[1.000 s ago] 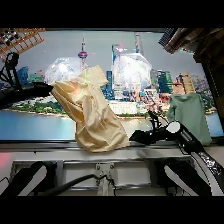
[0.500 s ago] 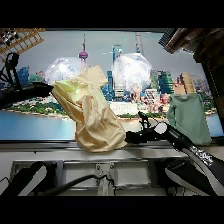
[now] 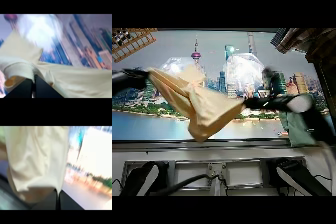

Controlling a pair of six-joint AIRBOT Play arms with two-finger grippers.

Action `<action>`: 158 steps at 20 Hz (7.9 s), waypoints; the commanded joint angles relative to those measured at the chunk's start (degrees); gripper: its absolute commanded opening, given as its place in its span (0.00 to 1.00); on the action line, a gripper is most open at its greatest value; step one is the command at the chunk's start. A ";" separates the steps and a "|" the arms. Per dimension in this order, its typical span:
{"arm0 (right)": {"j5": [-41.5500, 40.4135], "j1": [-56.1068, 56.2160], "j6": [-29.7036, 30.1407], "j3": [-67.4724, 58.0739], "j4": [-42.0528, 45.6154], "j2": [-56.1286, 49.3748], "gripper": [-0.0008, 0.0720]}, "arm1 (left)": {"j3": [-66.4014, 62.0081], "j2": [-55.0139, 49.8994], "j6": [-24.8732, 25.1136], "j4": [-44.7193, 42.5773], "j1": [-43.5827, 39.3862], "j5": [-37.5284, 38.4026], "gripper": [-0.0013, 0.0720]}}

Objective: Fold the clothes and pants, and hang the long-sleeved shirts on hangers.

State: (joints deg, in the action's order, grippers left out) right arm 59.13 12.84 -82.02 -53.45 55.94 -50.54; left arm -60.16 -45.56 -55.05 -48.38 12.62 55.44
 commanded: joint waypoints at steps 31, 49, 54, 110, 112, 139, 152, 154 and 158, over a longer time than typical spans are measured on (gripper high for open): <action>7.56 -10.56 -2.25 -60.41 20.59 -36.50 0.05 | 19.06 16.98 2.36 -17.35 1.64 -8.20 0.03; 15.17 -5.73 -0.50 -47.06 6.45 -40.33 0.60 | 28.35 0.04 -7.02 -0.46 18.97 -10.75 0.25; 8.68 -5.18 4.76 -24.61 4.02 -25.40 0.60 | 35.67 -2.71 -14.49 -3.08 18.84 -11.06 0.41; -18.49 -13.70 -0.72 9.14 -9.53 -24.22 0.05 | 29.03 -14.75 1.53 24.48 18.21 -9.64 0.02; -18.38 -15.19 -0.76 5.11 -9.92 -21.09 0.05 | 25.33 -12.68 1.20 24.50 18.18 -5.95 0.02; -9.73 -28.85 -7.85 -46.64 8.94 11.08 0.05 | -49.33 0.57 -8.31 10.51 13.81 4.59 0.02; -1.90 -23.23 -5.03 -30.42 7.08 -15.04 0.05 | -47.60 -26.03 -16.52 -8.92 -0.13 25.05 0.02; -6.67 -20.00 -2.89 -30.45 7.13 -22.62 0.05 | -47.10 -34.58 -16.55 -13.00 -1.95 24.59 0.02; -16.22 -17.05 -2.71 -30.60 6.67 -35.65 0.05 | -47.10 -49.99 -17.77 -15.06 -4.28 16.24 0.02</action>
State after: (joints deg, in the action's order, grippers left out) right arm 49.30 -6.50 -85.84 -84.29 62.98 -77.58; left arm -107.44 -85.60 -71.88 -61.28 10.09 76.60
